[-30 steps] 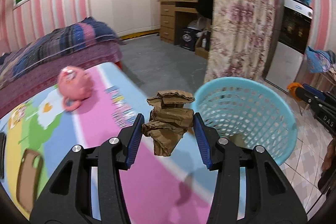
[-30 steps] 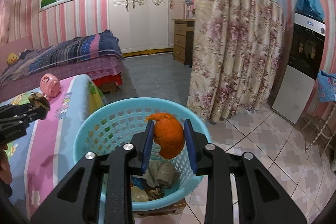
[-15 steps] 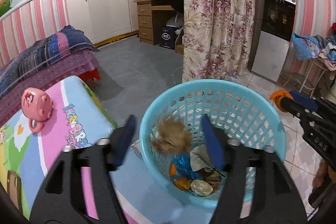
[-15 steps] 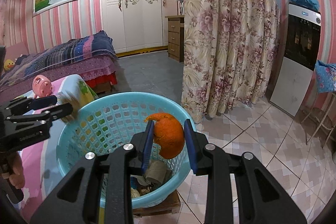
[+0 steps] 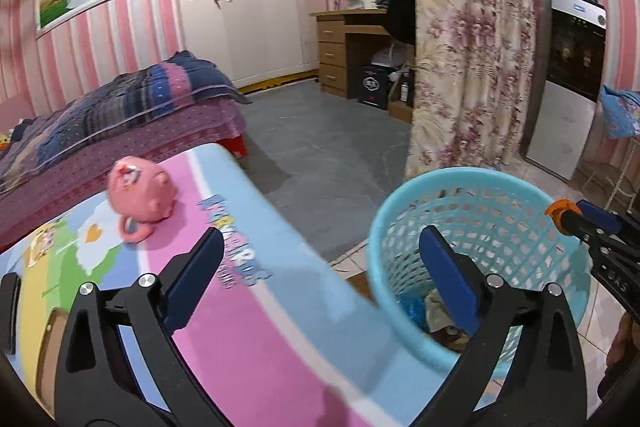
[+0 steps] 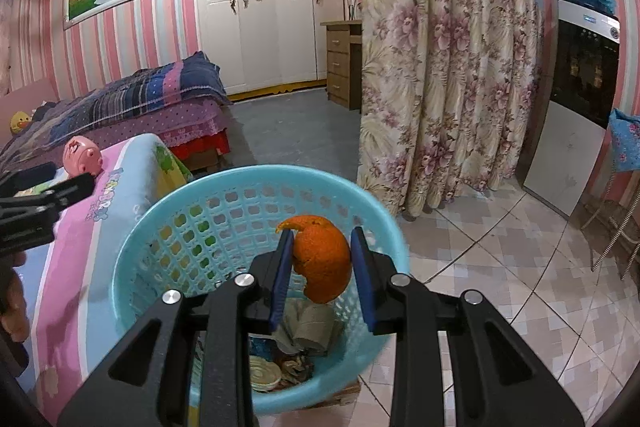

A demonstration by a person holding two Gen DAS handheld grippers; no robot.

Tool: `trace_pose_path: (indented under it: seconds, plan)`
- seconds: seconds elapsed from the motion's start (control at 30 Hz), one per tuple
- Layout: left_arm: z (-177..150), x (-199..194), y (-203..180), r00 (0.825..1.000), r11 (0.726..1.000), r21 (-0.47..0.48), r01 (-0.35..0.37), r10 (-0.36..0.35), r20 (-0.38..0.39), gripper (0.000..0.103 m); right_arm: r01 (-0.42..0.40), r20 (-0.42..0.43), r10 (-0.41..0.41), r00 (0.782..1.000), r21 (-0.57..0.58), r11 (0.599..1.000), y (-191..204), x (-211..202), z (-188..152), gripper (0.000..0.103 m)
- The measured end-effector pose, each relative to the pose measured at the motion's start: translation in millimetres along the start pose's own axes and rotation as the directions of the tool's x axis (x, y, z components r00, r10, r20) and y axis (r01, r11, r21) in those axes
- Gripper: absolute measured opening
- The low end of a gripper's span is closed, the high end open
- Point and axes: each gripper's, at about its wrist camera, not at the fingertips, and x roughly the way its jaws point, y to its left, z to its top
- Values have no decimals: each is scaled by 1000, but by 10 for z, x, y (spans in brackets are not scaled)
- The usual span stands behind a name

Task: Collect trash

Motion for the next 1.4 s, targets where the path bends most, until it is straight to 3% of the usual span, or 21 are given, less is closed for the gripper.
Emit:
trace_pose_path:
  seconds: [0.17,0.23,0.27,0.3,0.43,0.57,0.8,1.13,1.4]
  plan:
    - [-60,-164,250,1000,999,-43,-24,24,0,97,7,-23,-7,1000,-12,1000,157,164,41,32]
    - [-72,-257,351,999,998,-58,-31,32,3,97,2,-40,-2,999,-14,1000,205,212,60,46]
    - [-78,-329,426,999,997,-71,-32,32,6,97,4,-43,-5,999,-14,1000,232,221,65,62]
    - [-79,-366,462,999,996,-78,-32,32,8,97,-3,-42,2,999,-16,1000,267,215,69,70]
    - [-106,-651,728,998,991,-118,-64,67,17,97,5,-46,-7,999,-44,999,391,158,64,78]
    - [-143,-972,999,995,983,-162,-90,96,29,98,-3,-10,3,1000,-50,999,533,-64,112,95]
    - [-361,-1697,1485,978,956,-233,-176,197,69,98,-85,88,93,992,-92,992,993,-799,214,98]
    - [-927,-2539,1845,934,909,-252,-332,354,47,98,-242,101,254,962,-113,964,1669,-1513,71,98]
    - [-1318,-2881,1945,925,891,-276,-360,379,18,98,-283,76,299,951,-167,944,2271,-1900,-314,98]
